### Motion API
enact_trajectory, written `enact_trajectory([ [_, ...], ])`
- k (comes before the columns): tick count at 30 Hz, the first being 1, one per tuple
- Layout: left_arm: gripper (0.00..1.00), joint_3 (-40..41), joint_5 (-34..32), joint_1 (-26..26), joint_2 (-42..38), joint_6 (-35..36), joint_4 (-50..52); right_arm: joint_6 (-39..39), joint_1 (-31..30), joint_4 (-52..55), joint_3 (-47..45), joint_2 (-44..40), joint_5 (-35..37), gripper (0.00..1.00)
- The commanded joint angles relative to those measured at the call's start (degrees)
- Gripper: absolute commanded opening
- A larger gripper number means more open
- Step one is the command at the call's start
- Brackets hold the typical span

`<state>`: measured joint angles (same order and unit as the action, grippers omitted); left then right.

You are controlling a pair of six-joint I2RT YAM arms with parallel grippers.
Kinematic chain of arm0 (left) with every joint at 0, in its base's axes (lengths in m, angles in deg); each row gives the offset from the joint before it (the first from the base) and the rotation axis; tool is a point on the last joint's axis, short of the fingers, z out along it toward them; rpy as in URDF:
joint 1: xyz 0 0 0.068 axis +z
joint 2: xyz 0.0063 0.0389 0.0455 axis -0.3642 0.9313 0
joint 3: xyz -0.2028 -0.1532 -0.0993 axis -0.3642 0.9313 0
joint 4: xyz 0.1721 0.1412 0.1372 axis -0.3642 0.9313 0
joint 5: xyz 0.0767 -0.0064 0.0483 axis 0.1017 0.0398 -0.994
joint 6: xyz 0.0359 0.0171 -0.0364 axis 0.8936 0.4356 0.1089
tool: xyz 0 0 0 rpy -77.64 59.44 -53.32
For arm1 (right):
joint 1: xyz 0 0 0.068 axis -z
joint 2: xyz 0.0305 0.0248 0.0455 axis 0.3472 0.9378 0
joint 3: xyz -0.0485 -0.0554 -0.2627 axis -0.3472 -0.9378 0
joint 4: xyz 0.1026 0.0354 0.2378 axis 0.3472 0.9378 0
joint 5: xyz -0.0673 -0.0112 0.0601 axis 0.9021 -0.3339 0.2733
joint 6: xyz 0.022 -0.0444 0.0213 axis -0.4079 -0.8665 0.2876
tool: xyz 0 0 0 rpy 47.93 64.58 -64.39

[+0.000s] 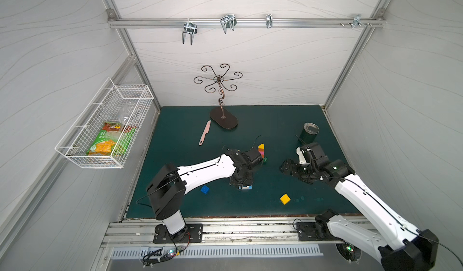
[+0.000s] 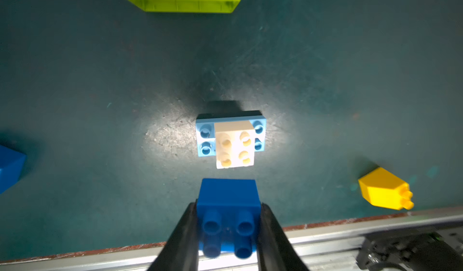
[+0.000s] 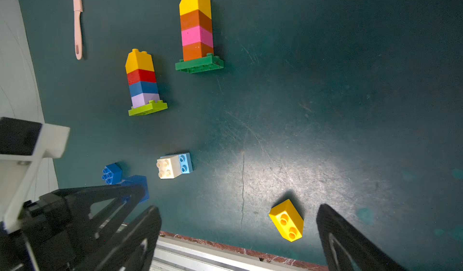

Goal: Assemble the number 1 with lego
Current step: Assemble the lego brick with the lego brick.

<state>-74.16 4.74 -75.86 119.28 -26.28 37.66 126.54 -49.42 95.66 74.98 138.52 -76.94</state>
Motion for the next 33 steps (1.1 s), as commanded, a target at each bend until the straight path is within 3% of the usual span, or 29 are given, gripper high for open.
enact_trajectory([
  [1, 0.14, -1.8, 0.1, -0.1, 1.3, -0.3, -1.0, -1.1, 0.4, 2.1, -1.5, -1.6, 1.1, 0.99],
  [33, 0.12, -3.6, 0.8, 0.9, 8.6, 4.1, -2.5, -1.7, 0.7, 1.9, -2.3, -3.2, -0.1, 0.99],
])
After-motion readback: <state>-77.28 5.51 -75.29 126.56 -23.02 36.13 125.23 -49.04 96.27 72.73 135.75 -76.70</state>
